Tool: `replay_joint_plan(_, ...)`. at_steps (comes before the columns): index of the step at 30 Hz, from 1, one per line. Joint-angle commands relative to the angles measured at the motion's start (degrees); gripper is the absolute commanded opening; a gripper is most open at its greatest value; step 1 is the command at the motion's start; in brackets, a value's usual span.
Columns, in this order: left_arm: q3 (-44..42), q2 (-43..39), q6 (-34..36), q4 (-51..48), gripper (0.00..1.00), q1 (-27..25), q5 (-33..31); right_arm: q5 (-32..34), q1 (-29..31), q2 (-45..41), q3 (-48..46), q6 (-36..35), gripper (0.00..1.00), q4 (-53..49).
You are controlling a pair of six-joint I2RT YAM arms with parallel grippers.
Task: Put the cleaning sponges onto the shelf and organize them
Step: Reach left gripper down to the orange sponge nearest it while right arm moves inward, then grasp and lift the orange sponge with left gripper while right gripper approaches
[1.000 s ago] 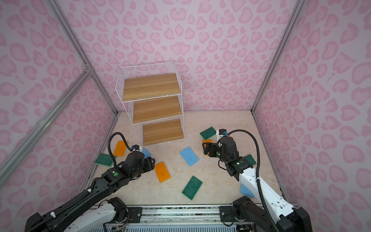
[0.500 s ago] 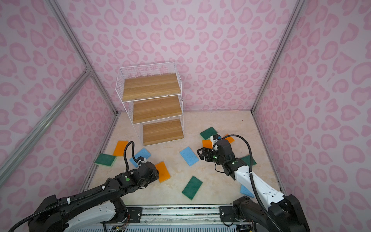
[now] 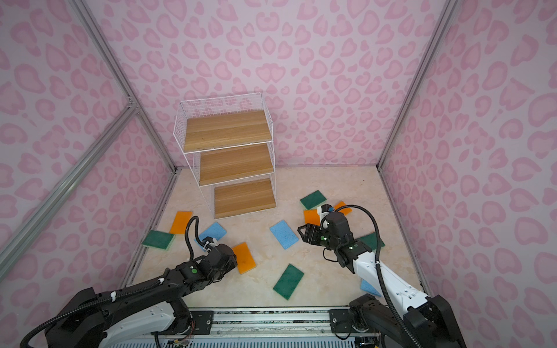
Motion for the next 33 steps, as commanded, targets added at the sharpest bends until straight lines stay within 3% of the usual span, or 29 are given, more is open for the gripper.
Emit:
replay_joint_plan(1, 0.0, 1.6, 1.1, 4.8, 0.47, 1.0, 1.7, 0.6, 0.0, -0.4, 0.7, 0.4, 0.72, 0.2)
replay_joint_plan(9, -0.2, 6.8, 2.9, 8.9, 0.37, 2.0, 3.5, 1.6, 0.2, -2.9, 0.5, 1.3, 0.73, -1.9)
replay_joint_plan(18, -0.6, 5.9, 5.5, 10.0, 0.04, 2.6, 2.9, -1.0, 2.9, 0.0, 3.1, 0.8, 0.73, -2.5)
replay_joint_plan(26, 0.5, 3.2, 9.6, 11.9, 0.04, 7.0, 7.2, -4.3, 6.1, 4.7, 3.4, 4.9, 0.74, 3.8)
replay_joint_plan(33, 3.6, -0.3, 12.8, 13.6, 0.04, 13.8, 13.0, -7.6, 11.7, 10.8, 6.3, 6.4, 0.73, 11.2)
